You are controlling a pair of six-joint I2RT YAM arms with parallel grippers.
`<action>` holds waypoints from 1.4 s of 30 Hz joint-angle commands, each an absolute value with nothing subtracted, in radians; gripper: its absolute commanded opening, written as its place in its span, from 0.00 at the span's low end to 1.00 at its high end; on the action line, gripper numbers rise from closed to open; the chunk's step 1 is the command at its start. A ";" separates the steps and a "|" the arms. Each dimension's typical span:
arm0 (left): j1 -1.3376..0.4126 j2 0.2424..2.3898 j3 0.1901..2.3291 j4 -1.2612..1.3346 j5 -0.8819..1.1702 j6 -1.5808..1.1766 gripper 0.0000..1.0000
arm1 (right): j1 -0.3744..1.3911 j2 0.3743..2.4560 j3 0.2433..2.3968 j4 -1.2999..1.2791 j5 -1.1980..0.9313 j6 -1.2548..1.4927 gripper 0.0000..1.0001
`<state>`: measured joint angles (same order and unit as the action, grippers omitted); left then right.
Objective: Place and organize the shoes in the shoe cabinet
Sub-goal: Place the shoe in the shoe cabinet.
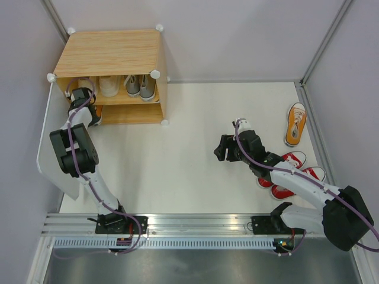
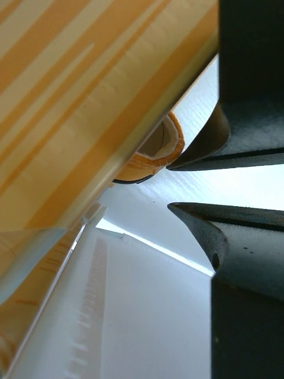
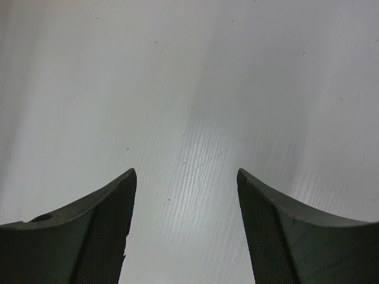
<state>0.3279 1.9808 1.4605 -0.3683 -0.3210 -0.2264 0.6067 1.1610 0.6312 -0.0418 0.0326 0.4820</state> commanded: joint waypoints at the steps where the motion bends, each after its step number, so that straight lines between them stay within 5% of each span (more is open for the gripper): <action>1: 0.319 2.052 1.503 -0.261 -0.295 -0.192 0.33 | 0.612 1.169 0.672 -0.023 0.049 0.471 0.73; 16: 0.319 1.885 1.301 -0.230 -0.242 -0.184 0.68 | 0.612 1.131 0.658 -0.017 0.018 0.477 0.73; 35: 0.319 1.287 0.868 -0.167 0.093 -0.463 0.76 | 0.612 1.132 0.646 -0.029 0.070 0.471 0.74; 42: 0.288 1.028 0.799 -0.196 0.238 -0.489 0.75 | 0.528 1.144 0.709 -0.207 0.343 0.543 0.79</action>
